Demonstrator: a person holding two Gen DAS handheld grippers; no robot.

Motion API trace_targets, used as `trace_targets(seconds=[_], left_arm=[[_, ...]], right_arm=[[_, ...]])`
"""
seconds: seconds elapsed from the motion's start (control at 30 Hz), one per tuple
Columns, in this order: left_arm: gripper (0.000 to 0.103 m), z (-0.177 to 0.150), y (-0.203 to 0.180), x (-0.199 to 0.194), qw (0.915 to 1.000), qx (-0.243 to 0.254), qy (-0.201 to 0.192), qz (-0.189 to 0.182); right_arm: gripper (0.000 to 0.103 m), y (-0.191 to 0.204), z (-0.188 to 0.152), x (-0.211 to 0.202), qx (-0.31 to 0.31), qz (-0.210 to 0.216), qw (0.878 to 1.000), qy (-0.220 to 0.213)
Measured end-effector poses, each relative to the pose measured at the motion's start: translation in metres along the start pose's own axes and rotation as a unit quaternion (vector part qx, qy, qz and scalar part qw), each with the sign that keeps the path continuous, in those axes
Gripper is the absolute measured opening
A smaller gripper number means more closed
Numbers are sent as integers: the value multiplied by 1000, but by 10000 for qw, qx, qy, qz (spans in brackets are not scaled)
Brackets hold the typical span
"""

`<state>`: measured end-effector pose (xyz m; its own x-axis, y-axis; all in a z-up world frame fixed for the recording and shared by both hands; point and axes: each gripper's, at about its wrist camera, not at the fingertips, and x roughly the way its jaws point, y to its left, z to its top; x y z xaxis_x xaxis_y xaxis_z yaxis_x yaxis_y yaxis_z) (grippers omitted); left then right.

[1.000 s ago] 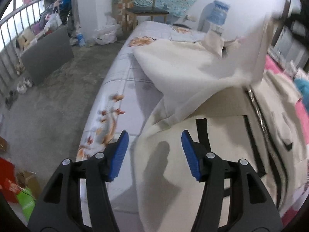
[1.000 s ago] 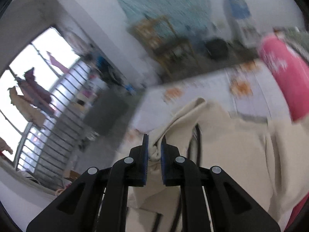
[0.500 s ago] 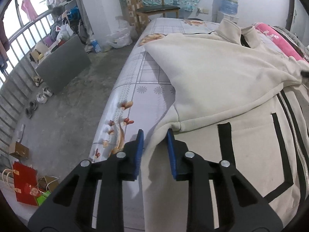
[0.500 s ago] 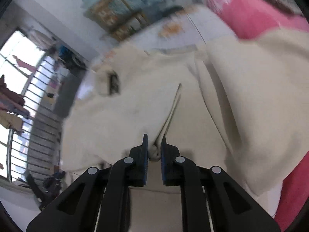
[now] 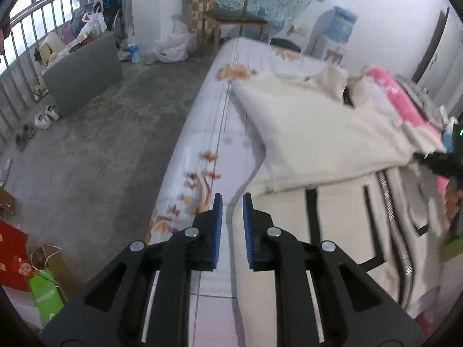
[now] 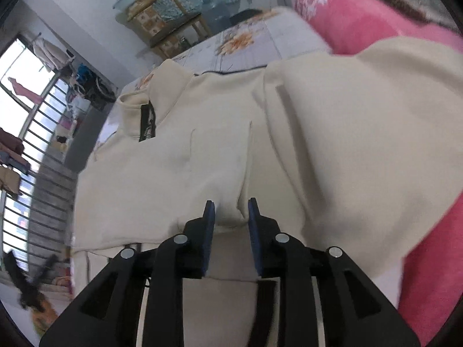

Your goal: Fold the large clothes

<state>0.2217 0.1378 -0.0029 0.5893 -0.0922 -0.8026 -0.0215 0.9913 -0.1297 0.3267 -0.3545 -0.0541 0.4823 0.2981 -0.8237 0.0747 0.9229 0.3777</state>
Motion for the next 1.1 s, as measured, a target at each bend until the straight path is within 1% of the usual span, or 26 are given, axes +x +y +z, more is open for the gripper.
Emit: trace_targets(seconds=[0.03, 0.07, 0.1, 0.13, 0.17, 0.2, 0.27, 0.3, 0.33, 0.4, 0.43, 0.47, 0.5, 0.53, 0.57, 0.6, 0.63, 0.67, 0.73, 0.77, 0.87, 0.9, 0.93, 0.97, 1.0, 1.1], left_arm=[[14, 2, -1, -2, 10000, 2, -17, -21], [15, 4, -5, -3, 10000, 22, -28, -49], [19, 6, -8, -3, 10000, 38, -22, -79], [25, 7, -13, -2, 9999, 66, -2, -123], [27, 7, -19, 0, 9998, 98, 18, -149], [33, 10, -28, 5, 9997, 153, 52, -163], [44, 12, -43, 12, 9995, 272, 124, -83], [51, 13, -55, 18, 9991, 383, 158, -11], [58, 15, -59, 21, 9990, 420, 171, 42], [69, 17, -71, 30, 9987, 452, 204, 154], [72, 18, -75, 34, 9986, 444, 214, 204], [74, 20, -80, 40, 9985, 437, 210, 258], [79, 22, -84, 44, 9982, 452, 208, 336], [83, 25, -86, 46, 9979, 460, 197, 402], [84, 29, -92, 51, 9977, 480, 150, 447], [85, 32, -97, 56, 9974, 520, 142, 474], [88, 34, -99, 59, 9971, 559, 146, 493], [90, 37, -106, 66, 9966, 640, 168, 492], [90, 41, -118, 82, 9949, 833, 255, 501], [90, 41, -124, 92, 9938, 930, 332, 513], [90, 37, -138, 114, 9895, 1213, 527, 575], [91, 35, -139, 119, 9883, 1286, 547, 609], [94, 32, -141, 121, 9879, 1332, 464, 649], [94, 30, -140, 120, 9881, 1333, 334, 690], [95, 28, -139, 121, 9883, 1336, 306, 667], [95, 29, -133, 121, 9914, 1150, 390, 492]], right_arm=[[24, 2, -2, -5, -76, -185, 9998, -87], [24, 7, -4, -10, -185, -247, 9993, -205], [24, 12, -3, -12, -263, -225, 9990, -267], [25, 17, -3, -13, -391, -129, 9986, -339], [28, 27, -3, -13, -522, -22, 9980, -360], [31, 31, -4, -13, -599, 4, 9976, -359], [33, 48, -6, -6, -865, 3, 9958, -309], [34, 59, -8, 4, -1067, -64, 9940, -224], [34, 66, -10, 14, -1229, -224, 9921, -134], [37, 74, -18, 38, -1574, -725, 9848, 137], [39, 78, -23, 37, -1768, -875, 9803, 14], [40, 83, -25, 34, -1899, -1081, 9758, 55], [40, 85, -27, 27, -1890, -1167, 9750, 49], [42, 85, -30, 17, -1864, -1128, 9760, -17], [44, 84, -32, 6, -1858, -1059, 9768, -78], [52, 82, -34, -1, -1841, -1049, 9772, -125], [57, 78, -37, -14, -1783, -1081, 9778, -200], [59, 71, -40, -26, -1701, -1078, 9792, -250], [66, 56, -38, -39, -1476, -1007, 9835, -283], [67, 42, -38, -51, -1259, -979, 9867, -312], [67, 6, -36, -76, -769, -1030, 9910, -374], [67, -12, -32, -88, -512, -1060, 9922, -412], [67, -25, -30, -97, -332, -1058, 9928, -447], [67, -38, -25, -104, -147, -1048, 9932, -488], [67, -56, -20, -115, 107, -1055, 9929, -542], [67, -105, -4, -134, 818, -1028, 9890, -673]])
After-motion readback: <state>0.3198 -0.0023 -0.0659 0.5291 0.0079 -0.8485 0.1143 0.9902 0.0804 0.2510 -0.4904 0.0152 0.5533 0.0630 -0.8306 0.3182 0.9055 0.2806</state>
